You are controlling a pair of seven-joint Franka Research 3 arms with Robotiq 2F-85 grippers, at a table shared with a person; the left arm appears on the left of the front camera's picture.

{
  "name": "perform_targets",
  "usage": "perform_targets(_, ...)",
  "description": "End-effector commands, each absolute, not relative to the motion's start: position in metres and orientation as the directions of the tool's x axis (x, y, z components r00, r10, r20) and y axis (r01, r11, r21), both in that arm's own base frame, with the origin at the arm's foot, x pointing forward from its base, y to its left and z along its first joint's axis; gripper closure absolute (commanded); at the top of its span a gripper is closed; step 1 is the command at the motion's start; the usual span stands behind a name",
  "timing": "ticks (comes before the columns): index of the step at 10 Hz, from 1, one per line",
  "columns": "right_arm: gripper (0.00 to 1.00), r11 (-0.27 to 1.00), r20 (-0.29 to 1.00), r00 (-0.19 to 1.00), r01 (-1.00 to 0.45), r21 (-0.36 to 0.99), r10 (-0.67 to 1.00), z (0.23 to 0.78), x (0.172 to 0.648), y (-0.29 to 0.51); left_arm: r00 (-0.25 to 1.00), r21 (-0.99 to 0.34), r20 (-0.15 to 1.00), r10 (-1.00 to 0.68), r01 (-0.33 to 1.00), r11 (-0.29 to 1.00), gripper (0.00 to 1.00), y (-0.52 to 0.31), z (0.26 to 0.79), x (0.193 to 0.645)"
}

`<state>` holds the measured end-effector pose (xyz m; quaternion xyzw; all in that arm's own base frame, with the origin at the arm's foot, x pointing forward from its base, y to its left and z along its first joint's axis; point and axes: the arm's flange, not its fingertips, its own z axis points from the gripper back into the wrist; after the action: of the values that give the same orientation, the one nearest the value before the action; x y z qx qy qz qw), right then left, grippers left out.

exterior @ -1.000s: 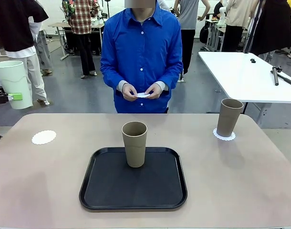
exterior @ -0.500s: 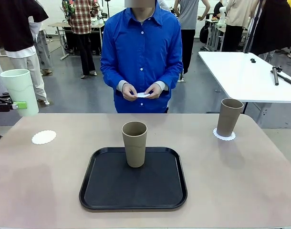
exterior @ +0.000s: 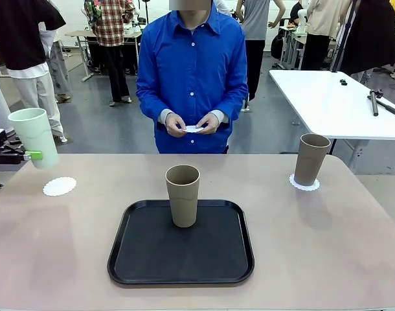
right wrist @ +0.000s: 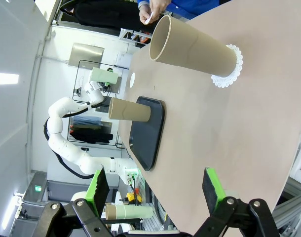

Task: Place coasters on the table and set cups on them.
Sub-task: Take one Reusable plastic cup from the Flat Tray and place it on a coaster set by the human.

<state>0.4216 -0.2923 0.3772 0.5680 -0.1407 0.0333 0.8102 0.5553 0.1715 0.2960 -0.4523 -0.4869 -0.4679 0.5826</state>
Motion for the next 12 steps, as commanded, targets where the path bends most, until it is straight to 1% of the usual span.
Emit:
perform_targets(1, 0.0, 0.357, 0.263, 0.959, -0.21, 0.91, -0.105, 0.377, 0.421, -0.292, 0.08, -0.061, 0.99, -0.115, 0.984, 0.165, 0.16, 0.173, 0.283, 0.572)
perform_targets(4, 0.0, 0.357, 0.263, 0.959, -0.21, 0.91, -0.105, 0.377, 0.421, -0.292, 0.12, -0.096, 0.984, -0.13, 0.98, 0.172, 0.16, 0.173, 0.255, 0.587)
perform_targets(6, 0.0, 0.357, 0.263, 0.959, -0.21, 0.91, -0.105, 0.377, 0.421, -0.292, 0.13, -0.114, 0.986, -0.107, 0.983, 0.141, 0.16, 0.176, 0.238, 0.582)
perform_targets(12, 0.0, 0.357, 0.263, 0.959, -0.21, 0.91, -0.105, 0.377, 0.421, -0.292, 0.113, -0.104, 0.99, -0.081, 0.989, 0.107, 0.16, 0.176, 0.223, 0.576)
